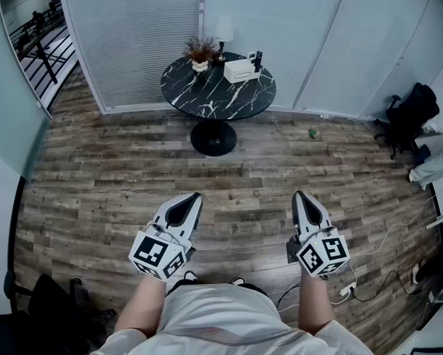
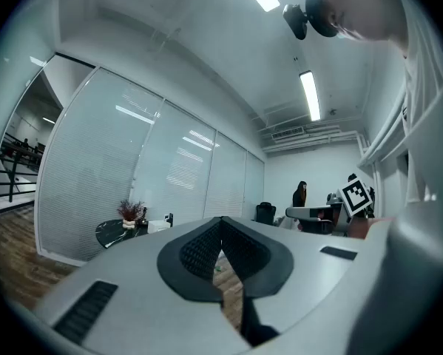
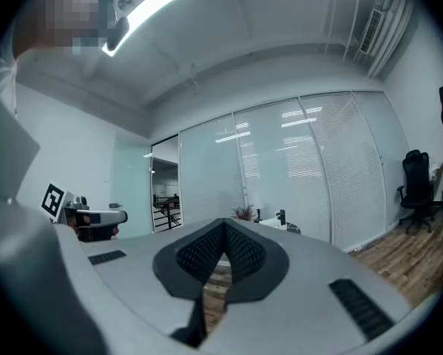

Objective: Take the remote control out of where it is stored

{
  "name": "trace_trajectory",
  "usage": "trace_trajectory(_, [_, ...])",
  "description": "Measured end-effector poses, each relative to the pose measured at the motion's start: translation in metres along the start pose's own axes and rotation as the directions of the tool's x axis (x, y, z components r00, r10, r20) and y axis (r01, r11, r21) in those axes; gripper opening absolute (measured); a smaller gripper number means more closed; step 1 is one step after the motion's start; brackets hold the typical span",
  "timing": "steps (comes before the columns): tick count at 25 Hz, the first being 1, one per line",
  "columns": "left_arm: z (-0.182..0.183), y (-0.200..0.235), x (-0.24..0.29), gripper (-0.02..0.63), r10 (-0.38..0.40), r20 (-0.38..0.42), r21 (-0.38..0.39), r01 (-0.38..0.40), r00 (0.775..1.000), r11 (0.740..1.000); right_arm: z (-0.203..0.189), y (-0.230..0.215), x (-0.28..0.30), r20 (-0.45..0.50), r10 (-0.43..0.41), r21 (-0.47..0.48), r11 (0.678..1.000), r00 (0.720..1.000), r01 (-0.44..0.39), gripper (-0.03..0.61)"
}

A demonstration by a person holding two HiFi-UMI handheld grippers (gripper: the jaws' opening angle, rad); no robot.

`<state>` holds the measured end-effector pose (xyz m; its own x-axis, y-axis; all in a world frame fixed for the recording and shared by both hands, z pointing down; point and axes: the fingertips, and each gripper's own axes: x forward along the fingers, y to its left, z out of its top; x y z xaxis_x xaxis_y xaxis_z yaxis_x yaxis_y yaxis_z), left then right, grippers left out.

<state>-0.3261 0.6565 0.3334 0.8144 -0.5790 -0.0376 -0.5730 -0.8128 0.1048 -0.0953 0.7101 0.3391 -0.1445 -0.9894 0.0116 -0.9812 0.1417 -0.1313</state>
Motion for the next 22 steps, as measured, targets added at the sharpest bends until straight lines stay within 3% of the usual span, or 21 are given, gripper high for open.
trace_trajectory(12, [0.000, -0.005, 0.019, 0.009, -0.010, -0.017, 0.021, 0.010, 1.000, 1.000, -0.002, -0.010, 0.007, 0.005, 0.022, 0.010, 1.000, 1.000, -0.022, 0.011])
trace_trajectory(22, [0.001, -0.021, 0.036, 0.008, 0.006, -0.007, 0.010, -0.006, 1.000, 1.000, -0.009, -0.025, 0.005, 0.021, 0.118, 0.049, 0.992, 0.993, -0.119, 0.011])
